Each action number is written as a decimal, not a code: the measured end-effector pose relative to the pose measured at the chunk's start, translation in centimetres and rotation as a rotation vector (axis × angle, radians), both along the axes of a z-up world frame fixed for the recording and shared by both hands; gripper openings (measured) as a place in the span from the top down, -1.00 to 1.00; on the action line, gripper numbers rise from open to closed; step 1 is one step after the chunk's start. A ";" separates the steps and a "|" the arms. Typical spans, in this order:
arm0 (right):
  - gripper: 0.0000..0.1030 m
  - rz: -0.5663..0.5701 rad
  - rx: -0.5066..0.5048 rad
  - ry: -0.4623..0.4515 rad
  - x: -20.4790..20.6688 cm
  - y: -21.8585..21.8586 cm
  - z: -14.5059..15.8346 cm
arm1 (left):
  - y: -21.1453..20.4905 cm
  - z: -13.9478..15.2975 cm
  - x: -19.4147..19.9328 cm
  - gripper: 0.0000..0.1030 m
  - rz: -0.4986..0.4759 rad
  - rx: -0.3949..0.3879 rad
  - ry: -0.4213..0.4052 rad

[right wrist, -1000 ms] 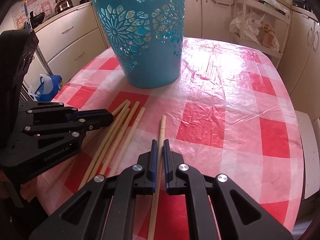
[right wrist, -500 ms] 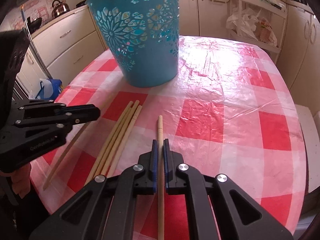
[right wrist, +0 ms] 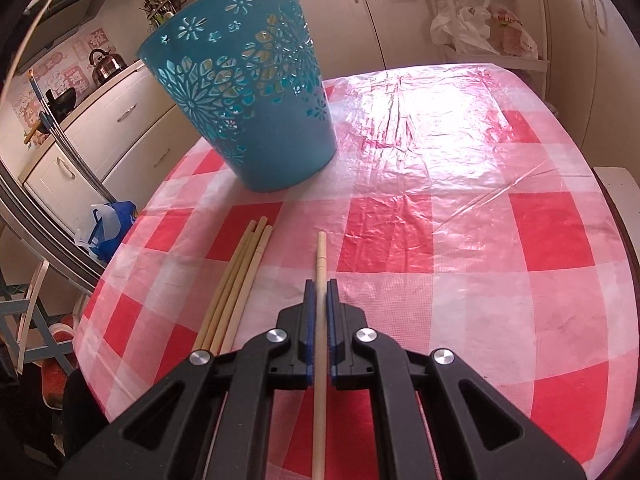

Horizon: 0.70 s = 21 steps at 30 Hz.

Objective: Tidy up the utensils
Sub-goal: 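Lift the chopstick over the teal bin and open the left gripper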

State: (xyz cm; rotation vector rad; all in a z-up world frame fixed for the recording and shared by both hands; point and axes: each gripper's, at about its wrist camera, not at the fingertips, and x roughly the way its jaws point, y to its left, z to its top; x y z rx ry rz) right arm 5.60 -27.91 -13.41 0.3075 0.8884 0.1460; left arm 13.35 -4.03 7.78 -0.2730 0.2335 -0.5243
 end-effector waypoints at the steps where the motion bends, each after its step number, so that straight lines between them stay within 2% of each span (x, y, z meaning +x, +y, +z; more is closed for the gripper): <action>1: 0.88 -0.003 0.003 0.000 0.0 -0.1 0.0 | -0.3 0.8 0.2 0.90 0.004 -0.012 -0.031; 4: 0.89 -0.004 0.001 -0.001 -0.1 -0.1 0.0 | -1.1 2.6 1.0 0.90 0.015 -0.046 -0.098; 8: 0.88 -0.004 0.003 -0.003 -0.2 -0.2 0.0 | -2.7 3.6 2.2 0.90 0.026 -0.071 -0.135; 21: 0.88 0.007 0.007 -0.006 -0.1 -0.1 0.0 | -5.4 0.2 9.2 0.91 0.122 -0.110 -0.120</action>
